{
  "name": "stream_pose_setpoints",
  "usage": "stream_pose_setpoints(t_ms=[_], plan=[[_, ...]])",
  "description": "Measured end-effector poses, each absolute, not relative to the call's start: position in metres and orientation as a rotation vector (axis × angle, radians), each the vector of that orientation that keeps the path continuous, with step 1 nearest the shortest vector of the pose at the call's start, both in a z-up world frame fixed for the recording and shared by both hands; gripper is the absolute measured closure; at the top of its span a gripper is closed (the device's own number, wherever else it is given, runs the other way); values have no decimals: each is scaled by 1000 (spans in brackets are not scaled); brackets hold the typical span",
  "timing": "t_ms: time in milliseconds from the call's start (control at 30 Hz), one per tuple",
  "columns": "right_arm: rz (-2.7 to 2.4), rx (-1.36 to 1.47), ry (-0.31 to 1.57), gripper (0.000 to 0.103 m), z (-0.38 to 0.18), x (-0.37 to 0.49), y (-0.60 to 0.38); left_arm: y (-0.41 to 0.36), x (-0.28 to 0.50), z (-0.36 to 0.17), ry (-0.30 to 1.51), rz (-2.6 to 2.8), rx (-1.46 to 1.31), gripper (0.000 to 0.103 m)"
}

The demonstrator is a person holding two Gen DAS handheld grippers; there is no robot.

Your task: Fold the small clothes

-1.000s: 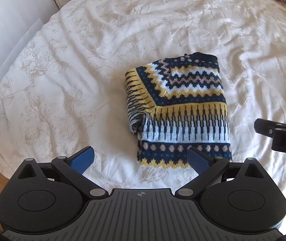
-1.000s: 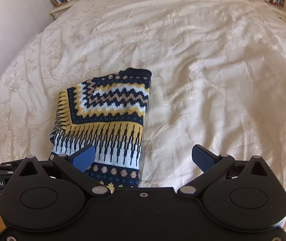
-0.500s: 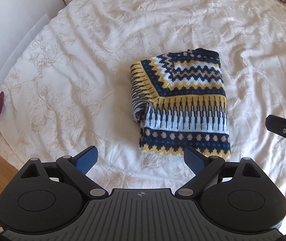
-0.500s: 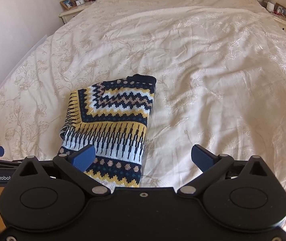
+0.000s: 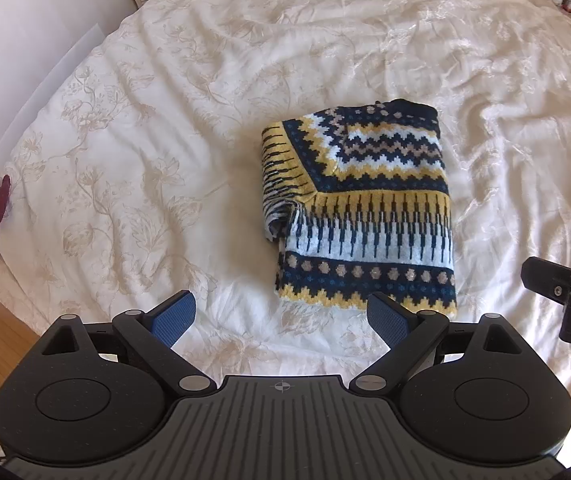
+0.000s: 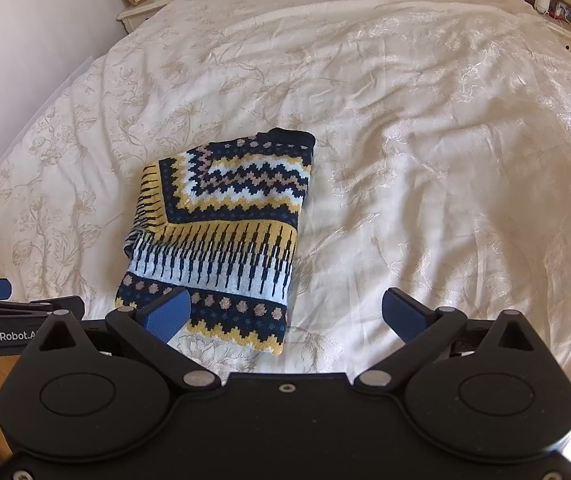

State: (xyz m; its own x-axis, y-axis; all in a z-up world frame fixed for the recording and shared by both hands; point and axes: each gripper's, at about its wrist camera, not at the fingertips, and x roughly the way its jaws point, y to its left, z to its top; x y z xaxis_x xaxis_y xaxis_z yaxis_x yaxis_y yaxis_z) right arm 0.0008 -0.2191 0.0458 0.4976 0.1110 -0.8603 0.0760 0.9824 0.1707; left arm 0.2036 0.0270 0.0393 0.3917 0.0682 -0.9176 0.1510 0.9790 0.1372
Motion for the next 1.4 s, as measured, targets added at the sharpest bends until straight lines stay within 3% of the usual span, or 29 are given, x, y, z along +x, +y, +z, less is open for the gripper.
stream_pose_setpoints(t_ms=[1400], plan=[[15, 248, 1094, 2, 38, 6, -208, 46, 211, 36, 1186, -10, 162, 10]])
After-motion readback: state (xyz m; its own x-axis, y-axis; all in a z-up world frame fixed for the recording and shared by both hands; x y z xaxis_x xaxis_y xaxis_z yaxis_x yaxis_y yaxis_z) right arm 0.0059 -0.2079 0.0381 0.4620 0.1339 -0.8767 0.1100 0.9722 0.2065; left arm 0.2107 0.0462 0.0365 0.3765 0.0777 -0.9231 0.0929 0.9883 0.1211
